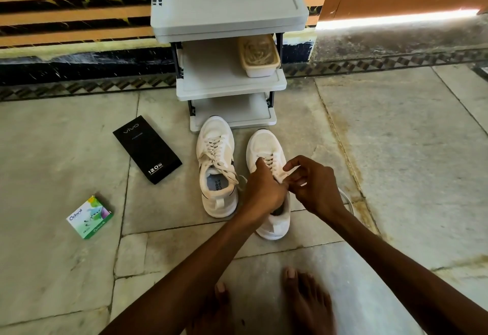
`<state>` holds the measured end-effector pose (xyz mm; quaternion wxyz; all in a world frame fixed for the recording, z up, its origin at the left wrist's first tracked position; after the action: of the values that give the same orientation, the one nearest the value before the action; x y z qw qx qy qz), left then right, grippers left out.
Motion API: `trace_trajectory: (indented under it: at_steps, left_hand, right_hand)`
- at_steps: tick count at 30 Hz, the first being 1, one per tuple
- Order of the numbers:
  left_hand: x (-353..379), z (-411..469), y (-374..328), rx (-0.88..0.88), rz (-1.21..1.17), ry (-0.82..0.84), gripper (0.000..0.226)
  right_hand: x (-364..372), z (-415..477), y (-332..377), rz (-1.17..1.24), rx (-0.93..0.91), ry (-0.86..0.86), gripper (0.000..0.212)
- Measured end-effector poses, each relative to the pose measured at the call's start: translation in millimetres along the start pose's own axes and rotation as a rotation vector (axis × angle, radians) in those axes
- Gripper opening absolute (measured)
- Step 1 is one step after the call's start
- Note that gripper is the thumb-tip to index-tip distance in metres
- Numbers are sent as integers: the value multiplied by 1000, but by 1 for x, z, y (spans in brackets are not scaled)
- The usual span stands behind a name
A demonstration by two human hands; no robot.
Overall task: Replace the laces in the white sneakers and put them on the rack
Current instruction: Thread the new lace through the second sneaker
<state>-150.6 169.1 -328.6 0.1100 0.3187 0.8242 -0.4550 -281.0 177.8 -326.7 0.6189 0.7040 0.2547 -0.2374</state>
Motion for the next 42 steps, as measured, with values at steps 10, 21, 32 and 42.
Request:
trace_trajectory:
  at_steps: [10,21,32,42]
  left_hand:
    - [6,7,9,-173,-554,262,54]
    - [-38,0,-28,532,486,-48,61]
    - [-28,30,7,460,331,14,31]
    - [-28,23,6,450,375,-51,26]
  right_hand:
    - [5,7,-4,88,19,-6,29]
    - [20,7,-22,402,183,14,25]
    - [11,6,-13,469,295,52,29]
    - [-90,22,91,1523,68,260,26]
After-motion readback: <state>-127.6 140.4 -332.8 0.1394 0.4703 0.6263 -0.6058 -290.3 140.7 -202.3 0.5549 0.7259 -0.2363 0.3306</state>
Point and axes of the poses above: each hand's wrist, its own z-axis towards the middle knuckle, its own x-axis out of the palm, y = z × x, the point moved 6 cm from there along z, towards the middle knuckle, and after that the axes turned 5 degrees about y, right-handed, at the moved point
